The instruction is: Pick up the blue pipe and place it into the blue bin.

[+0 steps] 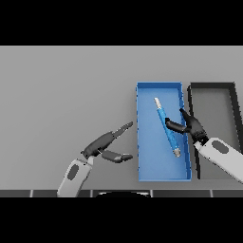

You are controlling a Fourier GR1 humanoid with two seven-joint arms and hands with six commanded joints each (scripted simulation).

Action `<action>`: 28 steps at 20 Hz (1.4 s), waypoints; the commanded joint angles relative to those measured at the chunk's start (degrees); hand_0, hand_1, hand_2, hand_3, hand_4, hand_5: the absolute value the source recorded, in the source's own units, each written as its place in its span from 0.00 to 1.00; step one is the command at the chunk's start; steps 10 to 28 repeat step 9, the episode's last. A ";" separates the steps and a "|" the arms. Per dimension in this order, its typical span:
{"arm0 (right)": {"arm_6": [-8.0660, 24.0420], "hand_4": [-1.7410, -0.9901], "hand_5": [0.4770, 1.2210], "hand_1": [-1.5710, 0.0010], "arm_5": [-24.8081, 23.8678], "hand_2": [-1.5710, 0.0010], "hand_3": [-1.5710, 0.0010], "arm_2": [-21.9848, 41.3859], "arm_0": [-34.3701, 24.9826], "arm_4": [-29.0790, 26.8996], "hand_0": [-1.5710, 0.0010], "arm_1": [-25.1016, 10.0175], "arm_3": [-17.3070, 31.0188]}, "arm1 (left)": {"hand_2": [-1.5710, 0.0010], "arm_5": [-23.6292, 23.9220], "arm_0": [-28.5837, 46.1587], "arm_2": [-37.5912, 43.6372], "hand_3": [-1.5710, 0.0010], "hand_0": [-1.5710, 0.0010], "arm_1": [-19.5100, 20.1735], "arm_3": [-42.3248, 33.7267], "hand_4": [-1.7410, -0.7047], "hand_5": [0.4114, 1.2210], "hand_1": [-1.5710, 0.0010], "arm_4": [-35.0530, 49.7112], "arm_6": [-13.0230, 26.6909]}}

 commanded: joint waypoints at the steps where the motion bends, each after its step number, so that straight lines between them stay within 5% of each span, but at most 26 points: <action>1: 0.00 0.95 0.28 0.99 0.01 0.99 0.99 0.04 -0.25 0.18 0.99 0.25 0.55 | 1.00 0.03 -0.21 0.12 1.00 1.00 -0.02 0.03 0.82 0.02 1.00 0.04 0.22; 28: -0.44 0.96 0.22 1.00 1.20 1.00 1.00 1.54 -1.72 -0.61 1.00 -0.11 0.93 | 1.00 0.06 -1.48 0.95 1.00 1.00 0.03 1.01 0.83 0.02 1.00 0.24 1.16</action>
